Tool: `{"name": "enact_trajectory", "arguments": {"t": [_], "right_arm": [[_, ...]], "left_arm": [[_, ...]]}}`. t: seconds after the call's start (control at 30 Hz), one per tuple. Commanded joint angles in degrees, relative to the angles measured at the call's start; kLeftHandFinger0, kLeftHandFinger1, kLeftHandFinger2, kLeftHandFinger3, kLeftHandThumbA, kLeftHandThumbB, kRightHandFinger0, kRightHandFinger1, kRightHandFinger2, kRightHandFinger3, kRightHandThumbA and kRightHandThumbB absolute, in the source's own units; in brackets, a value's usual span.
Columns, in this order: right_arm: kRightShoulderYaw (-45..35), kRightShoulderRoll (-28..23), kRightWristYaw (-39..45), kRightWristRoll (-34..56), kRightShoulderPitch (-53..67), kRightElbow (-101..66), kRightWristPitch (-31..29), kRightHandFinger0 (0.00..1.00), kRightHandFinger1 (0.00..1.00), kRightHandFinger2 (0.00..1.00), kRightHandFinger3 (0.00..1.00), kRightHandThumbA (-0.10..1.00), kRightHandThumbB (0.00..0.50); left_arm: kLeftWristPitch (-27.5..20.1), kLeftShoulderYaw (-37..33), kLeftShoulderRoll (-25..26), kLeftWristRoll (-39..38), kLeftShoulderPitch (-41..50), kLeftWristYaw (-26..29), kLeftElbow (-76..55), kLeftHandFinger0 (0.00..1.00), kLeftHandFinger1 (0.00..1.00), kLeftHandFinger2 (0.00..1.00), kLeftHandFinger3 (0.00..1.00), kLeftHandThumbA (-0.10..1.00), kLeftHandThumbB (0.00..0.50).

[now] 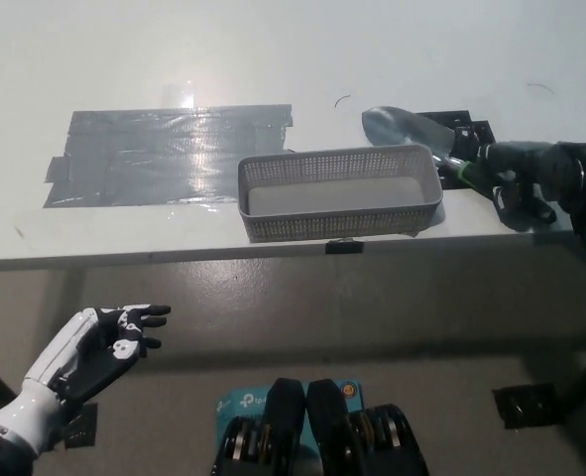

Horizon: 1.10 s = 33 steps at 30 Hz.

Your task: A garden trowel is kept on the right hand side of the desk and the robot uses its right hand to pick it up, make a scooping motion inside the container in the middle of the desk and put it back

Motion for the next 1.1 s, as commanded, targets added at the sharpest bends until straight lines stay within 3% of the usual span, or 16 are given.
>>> {"name": "enact_trajectory", "arguments": {"t": [0.0,0.07,0.13,0.2,0.23,0.27,0.3,0.43,0.57,0.63,0.7,0.8,0.9,1.07], "right_arm": [[-0.3,-0.3,1.3,-1.0,-4.2,3.1,3.9,1.00,1.00,1.00,1.00,0.18,0.304],[-0.5,-0.1,2.7,-0.6,-4.4,3.4,5.2,1.00,1.00,1.00,1.00,0.17,0.318],[-0.1,0.4,2.6,-0.6,-5.1,5.6,4.7,1.00,1.00,1.00,1.00,0.21,0.385],[-0.1,0.9,3.5,-0.6,-6.0,7.0,6.6,1.00,1.00,1.00,1.00,0.30,0.485],[-0.2,1.3,3.5,-0.5,-6.2,7.4,6.7,1.00,1.00,1.00,1.00,0.32,0.497],[0.7,0.9,4.9,-0.9,-6.5,7.4,5.8,1.00,1.00,1.00,1.00,0.55,0.500],[1.2,0.6,6.0,-0.9,-6.9,7.6,4.7,1.00,1.00,1.00,1.00,0.65,0.500],[1.9,-0.2,7.6,-0.8,-7.5,7.7,3.1,1.00,1.00,1.00,1.00,0.75,0.500],[2.0,-0.4,9.4,-0.3,-7.7,6.6,2.0,1.00,1.00,1.00,1.00,0.77,0.500],[1.2,0.3,9.7,0.7,-7.7,6.8,2.2,1.00,1.00,1.00,1.00,0.69,0.500],[1.6,0.7,8.8,0.4,-7.2,7.2,0.4,1.00,1.00,1.00,1.00,0.70,0.500],[-2.1,1.9,10.9,4.3,-6.7,7.9,3.8,1.00,1.00,1.00,1.00,0.57,0.500],[-3.8,2.8,12.7,6.0,-6.6,8.4,3.7,1.00,1.00,1.00,1.00,0.62,0.500],[-8.2,4.7,15.2,9.9,-7.3,13.2,5.5,1.00,1.00,1.00,1.00,0.58,0.500]], "left_arm": [[-2.7,0.7,0.9,-1.8,0.3,-1.0,-0.3,0.70,0.77,0.72,0.65,0.82,0.000],[-3.3,0.9,1.0,-2.0,0.7,-1.3,-0.3,0.70,0.77,0.72,0.65,0.84,0.000],[-3.9,1.1,1.1,-1.7,1.1,-1.2,-0.3,0.69,0.77,0.71,0.62,0.86,0.000],[-3.9,1.4,1.0,-1.7,1.5,-1.0,-0.5,0.69,0.77,0.70,0.60,0.88,0.000],[-4.0,1.6,1.0,-1.8,1.9,-0.8,-0.7,0.68,0.77,0.69,0.60,0.89,0.000],[-3.8,1.7,1.1,-1.9,2.0,-0.9,-0.7,0.69,0.76,0.68,0.59,0.91,0.003],[-3.6,1.8,1.1,-1.9,2.1,-0.9,-0.9,0.69,0.76,0.68,0.58,0.91,0.000],[-2.9,1.5,1.1,-1.9,1.8,-0.9,-0.9,0.70,0.76,0.67,0.57,0.89,0.012],[-2.5,1.2,1.0,-2.0,1.7,-0.9,-1.1,0.69,0.74,0.66,0.55,0.89,0.000],[-2.6,1.2,1.0,-2.2,1.5,-1.1,-0.9,0.70,0.74,0.67,0.55,0.89,0.000],[-2.7,1.2,1.0,-2.5,1.5,-1.2,-0.8,0.70,0.74,0.66,0.56,0.89,0.000],[-2.5,1.1,1.0,-2.7,1.6,-1.2,-1.1,0.70,0.73,0.65,0.56,0.91,0.000],[-3.1,1.2,1.2,-2.8,1.6,-1.3,-1.2,0.69,0.71,0.63,0.55,0.92,0.007],[-1.8,1.1,1.5,-2.8,1.6,-1.2,-1.3,0.72,0.70,0.62,0.54,0.92,0.010]]}}
